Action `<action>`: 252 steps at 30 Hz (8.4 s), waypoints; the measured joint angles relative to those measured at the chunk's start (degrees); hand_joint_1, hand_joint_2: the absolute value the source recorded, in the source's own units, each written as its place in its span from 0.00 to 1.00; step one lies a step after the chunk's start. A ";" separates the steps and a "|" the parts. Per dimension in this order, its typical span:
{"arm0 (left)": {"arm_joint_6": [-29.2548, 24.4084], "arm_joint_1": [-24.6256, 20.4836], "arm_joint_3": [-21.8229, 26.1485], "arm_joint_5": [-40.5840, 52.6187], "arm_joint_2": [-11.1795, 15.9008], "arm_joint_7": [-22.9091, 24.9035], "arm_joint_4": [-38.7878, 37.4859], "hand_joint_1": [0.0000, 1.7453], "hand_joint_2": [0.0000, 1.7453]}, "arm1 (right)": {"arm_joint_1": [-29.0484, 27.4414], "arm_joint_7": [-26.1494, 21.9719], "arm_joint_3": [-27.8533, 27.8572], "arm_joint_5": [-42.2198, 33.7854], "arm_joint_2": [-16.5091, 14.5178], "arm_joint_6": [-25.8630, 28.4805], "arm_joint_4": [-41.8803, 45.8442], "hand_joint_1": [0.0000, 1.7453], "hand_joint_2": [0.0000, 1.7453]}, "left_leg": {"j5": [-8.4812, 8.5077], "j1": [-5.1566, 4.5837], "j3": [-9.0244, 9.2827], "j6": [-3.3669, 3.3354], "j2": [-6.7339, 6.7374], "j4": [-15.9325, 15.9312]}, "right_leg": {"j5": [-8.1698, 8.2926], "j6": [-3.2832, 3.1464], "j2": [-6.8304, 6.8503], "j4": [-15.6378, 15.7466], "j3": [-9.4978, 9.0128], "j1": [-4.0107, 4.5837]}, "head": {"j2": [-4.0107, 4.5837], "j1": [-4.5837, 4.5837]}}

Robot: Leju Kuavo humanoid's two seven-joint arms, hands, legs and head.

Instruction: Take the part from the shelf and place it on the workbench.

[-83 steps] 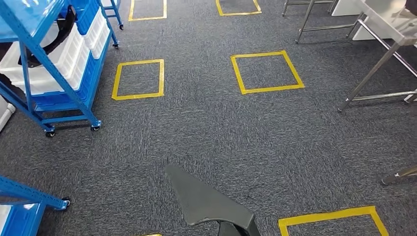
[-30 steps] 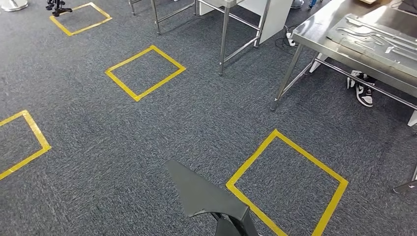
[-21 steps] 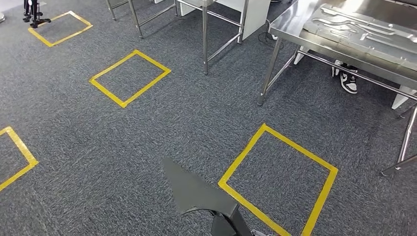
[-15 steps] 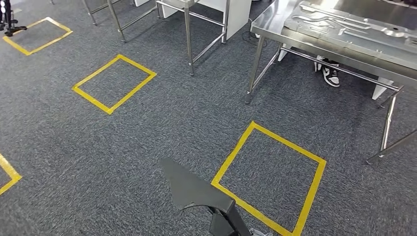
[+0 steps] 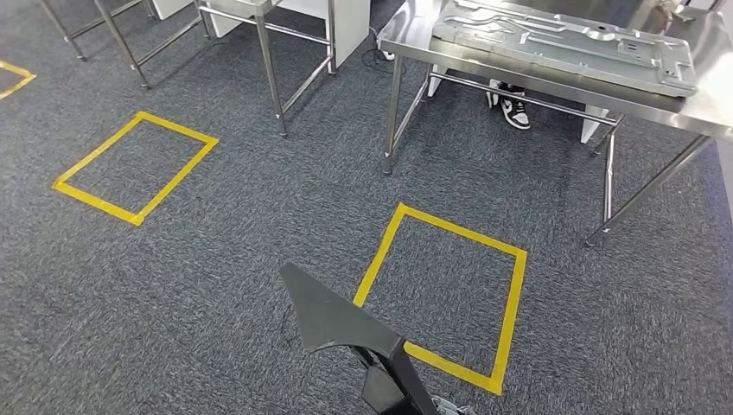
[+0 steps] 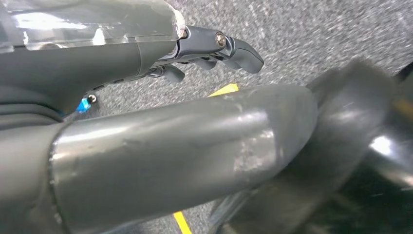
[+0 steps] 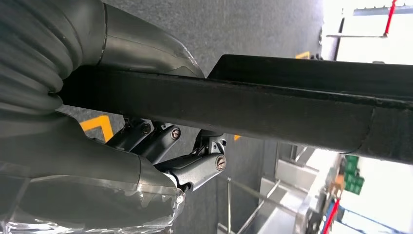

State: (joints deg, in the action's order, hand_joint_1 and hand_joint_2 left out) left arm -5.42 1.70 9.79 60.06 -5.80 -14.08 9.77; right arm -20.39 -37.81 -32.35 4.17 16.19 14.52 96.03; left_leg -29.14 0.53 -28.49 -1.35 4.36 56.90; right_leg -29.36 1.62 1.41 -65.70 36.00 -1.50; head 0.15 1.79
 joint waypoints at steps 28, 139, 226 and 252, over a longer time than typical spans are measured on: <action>1.84 -0.08 0.04 0.13 0.16 -0.17 -0.02 0.00 0.00 | 2.27 2.57 -3.03 0.34 -0.10 6.16 -0.21 1.00 1.00 | 0.45 0.07 -1.40 -0.45 -3.88 0.86 | -4.59 0.22 -1.63 -8.19 4.51 0.12 | 0.00 0.00; 8.72 -7.27 -11.63 13.71 -10.92 12.40 1.39 0.00 0.00 | 59.35 41.10 -9.27 47.46 -4.32 -5.17 -35.32 1.00 1.00 | -2.23 -1.66 -7.14 0.49 -5.82 6.21 | -1.35 -2.46 0.13 8.20 -8.64 1.00 | 0.00 -0.06; 8.19 -7.34 -10.85 12.28 -11.33 12.40 1.49 0.00 0.00 | 62.69 42.93 -8.41 52.44 -4.28 -3.46 -32.91 0.00 0.00 | -7.58 -1.59 -6.71 1.69 -5.87 15.29 | 6.87 -2.79 0.85 7.98 0.69 0.75 | 0.00 -0.13; 8.60 -7.68 -10.70 12.13 -11.56 12.36 1.49 0.00 0.00 | 62.07 42.32 -7.80 53.45 -5.72 -3.01 -33.68 0.00 0.00 | 5.53 -2.55 -7.20 -0.24 -6.07 2.01 | 2.47 -4.38 0.15 9.43 -6.25 2.02 | 0.00 -0.11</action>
State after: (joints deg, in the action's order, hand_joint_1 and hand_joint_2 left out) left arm 3.18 -5.98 -0.91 72.19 -17.37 -1.72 11.26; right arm 41.68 4.51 -40.15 57.62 10.47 11.51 62.35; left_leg -23.61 -2.03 -35.69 -1.59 -1.71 58.91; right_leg -26.89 -2.76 1.56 -56.27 29.75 0.52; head 0.15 1.68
